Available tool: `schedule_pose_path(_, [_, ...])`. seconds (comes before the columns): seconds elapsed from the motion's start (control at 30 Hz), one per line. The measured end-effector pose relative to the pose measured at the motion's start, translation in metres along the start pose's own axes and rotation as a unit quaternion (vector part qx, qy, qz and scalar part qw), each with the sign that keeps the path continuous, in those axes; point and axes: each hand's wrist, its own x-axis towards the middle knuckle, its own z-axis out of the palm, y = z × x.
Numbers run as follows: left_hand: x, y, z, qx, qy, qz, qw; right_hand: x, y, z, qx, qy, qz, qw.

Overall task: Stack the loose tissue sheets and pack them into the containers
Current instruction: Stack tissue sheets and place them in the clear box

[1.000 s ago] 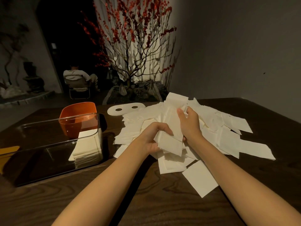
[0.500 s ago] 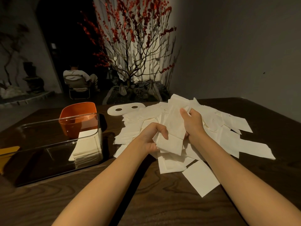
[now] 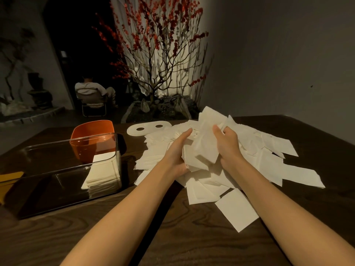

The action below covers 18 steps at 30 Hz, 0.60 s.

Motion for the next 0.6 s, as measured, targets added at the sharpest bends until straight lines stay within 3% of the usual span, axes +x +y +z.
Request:
schedule_pose_path(0.2, [0.001,-0.005,0.005,0.045,-0.015,0.033,0.998,-0.01,0.005,0.015,-0.072,0.01,-0.023,0.997])
schedule_pose_path(0.43, [0.007,-0.002,-0.008,0.061,-0.057,-0.019,0.996,-0.008,0.003,0.007,-0.008,-0.028,0.033,0.999])
schedule_pose_path(0.6, [0.006,0.001,-0.013,0.01,-0.058,-0.016,0.998,-0.003,0.0,-0.001,0.019,-0.005,0.062,0.998])
